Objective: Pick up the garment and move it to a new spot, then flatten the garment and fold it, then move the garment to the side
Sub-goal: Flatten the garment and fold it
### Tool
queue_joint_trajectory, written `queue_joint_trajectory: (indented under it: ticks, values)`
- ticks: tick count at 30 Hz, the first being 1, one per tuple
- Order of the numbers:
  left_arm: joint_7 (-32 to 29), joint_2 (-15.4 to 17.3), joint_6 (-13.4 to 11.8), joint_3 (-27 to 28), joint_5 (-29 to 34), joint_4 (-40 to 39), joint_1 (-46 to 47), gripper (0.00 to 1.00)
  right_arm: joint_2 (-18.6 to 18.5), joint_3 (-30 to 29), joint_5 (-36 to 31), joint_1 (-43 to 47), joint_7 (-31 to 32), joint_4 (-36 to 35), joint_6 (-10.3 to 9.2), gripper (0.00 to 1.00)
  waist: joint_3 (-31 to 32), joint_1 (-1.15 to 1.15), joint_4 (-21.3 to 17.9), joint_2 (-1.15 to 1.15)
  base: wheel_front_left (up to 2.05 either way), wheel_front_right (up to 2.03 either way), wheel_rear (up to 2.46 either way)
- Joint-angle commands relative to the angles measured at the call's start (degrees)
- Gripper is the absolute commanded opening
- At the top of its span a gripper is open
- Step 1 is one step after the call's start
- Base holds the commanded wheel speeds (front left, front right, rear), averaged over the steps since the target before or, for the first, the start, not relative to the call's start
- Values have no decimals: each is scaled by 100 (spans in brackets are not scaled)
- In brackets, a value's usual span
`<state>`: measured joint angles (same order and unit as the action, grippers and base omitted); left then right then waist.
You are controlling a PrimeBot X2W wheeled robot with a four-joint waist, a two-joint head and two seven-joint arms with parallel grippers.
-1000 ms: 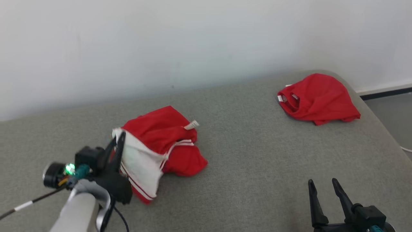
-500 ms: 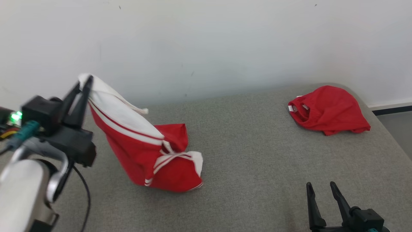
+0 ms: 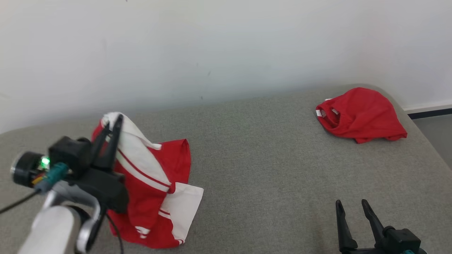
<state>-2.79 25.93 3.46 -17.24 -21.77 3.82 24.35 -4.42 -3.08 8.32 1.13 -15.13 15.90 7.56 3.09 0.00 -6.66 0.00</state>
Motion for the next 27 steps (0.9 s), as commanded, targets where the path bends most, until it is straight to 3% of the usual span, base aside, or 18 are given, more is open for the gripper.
queue_joint_trajectory:
  ticks: [1, 8, 15, 21, 27]
  values:
    - [52, -96, -39, -49, -72, 10, -110, 0, -16, 5, 51, -30, 1, 12, -15, 100, -24, 0, 24, 0, 0, 0, 0]
    - [265, -914, 50, -626, -84, 395, 200, 0, -15, 130, -15, -190, 1, 70, -15, 100, -80, 0, -57, 0, 0, 0, 0]
    - [614, -1770, 222, -1179, -64, 1610, 1003, 0, -64, 273, 1, -352, 1, 108, -15, 100, -251, 0, -534, 0, 0, 0, 0]
    - [898, -2099, 351, -1570, -79, 2856, 1731, 0, -88, 303, 19, -485, 1, 147, -15, 100, -472, 0, -1113, 0, 0, 0, 0]
    - [1209, -2200, 392, -1766, -155, 3993, 2675, 0, 10, 385, 70, -718, 1, 107, -15, 100, -979, 0, -1747, 0, 0, 0, 0]
